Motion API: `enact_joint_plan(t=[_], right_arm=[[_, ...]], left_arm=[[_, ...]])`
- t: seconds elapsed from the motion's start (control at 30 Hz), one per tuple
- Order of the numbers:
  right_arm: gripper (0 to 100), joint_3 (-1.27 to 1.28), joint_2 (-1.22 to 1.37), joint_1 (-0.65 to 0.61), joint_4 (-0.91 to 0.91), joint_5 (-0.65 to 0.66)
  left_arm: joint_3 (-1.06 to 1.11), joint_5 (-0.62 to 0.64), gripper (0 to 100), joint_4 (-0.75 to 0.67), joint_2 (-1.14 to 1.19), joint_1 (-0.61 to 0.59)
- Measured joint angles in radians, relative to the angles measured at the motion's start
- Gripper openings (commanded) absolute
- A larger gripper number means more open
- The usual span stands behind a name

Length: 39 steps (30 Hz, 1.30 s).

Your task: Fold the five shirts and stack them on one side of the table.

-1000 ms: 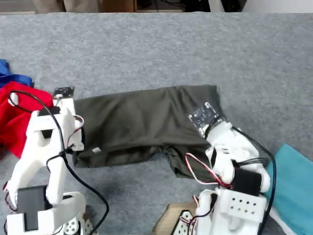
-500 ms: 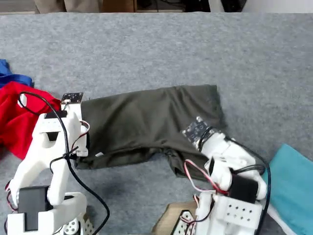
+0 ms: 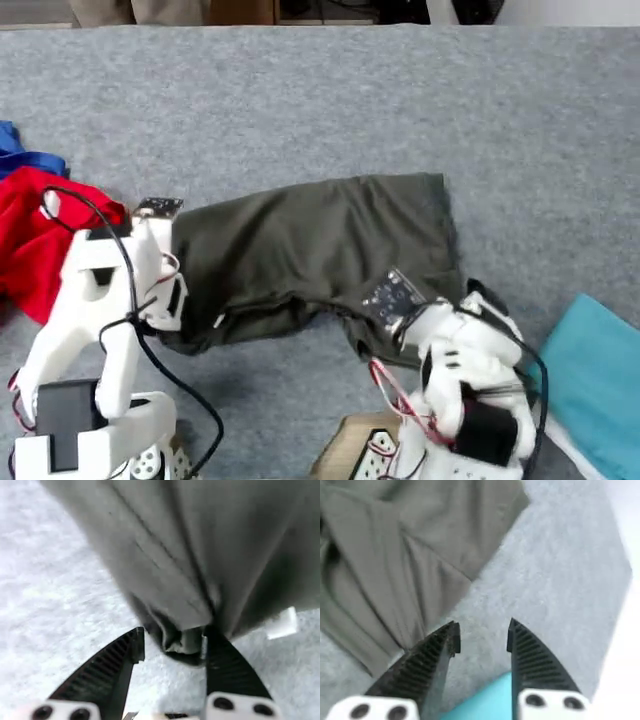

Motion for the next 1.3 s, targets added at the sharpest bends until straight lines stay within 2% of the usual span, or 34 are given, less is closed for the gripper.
enact_joint_plan(t=[0.1, 0.2, 0.23, 0.33, 0.4, 0.5, 0.6, 0.7, 0.77, 0.97, 1.13, 1.3], right_arm=[[16.1, -0.049, -0.002, 0.031, 0.000, 0.000], [4.8, -0.060, -0.002, 0.043, -0.018, -0.014], [0.5, -0.060, 0.005, 0.043, -0.035, -0.025], [2.6, -0.078, 0.107, 0.043, -0.117, -0.072], [1.7, -0.100, 0.218, 0.043, -0.190, -0.100], [1.5, -0.173, 0.431, 0.002, -0.287, -0.155], [1.2, -0.301, 0.683, -0.063, -0.356, -0.219], [0.5, -0.459, 0.948, -0.117, -0.405, -0.282], [0.5, -0.569, 1.131, -0.146, -0.430, -0.324], [0.5, -0.830, 1.662, -0.173, -0.568, -0.454], [0.5, -0.980, 2.065, -0.169, -0.720, -0.488], [0.5, -1.226, 2.286, -0.115, -0.621, -0.488]], left_arm=[[-0.143, -0.029, 20, 0.098, 0.000, -0.115], [-0.373, -0.035, 20, 0.233, 0.000, -0.219], [-0.451, -0.038, 20, 0.273, 0.000, -0.229], [-0.611, -0.040, 20, 0.338, 0.000, -0.218], [-0.641, -0.031, 15, 0.347, 0.000, -0.172], [-0.644, 0.057, 1, 0.318, 0.037, -0.074], [-0.643, 0.195, 4, 0.233, 0.127, -0.005], [-0.643, 0.348, 2, 0.135, 0.262, 0.000], [-0.649, 0.391, 2, 0.087, 0.365, 0.002], [-0.741, 0.411, 2, -0.015, 0.647, 0.011], [-0.848, 0.416, 2, -0.021, 0.787, -0.009], [-0.968, 0.416, 2, -0.006, 0.856, -0.058]])
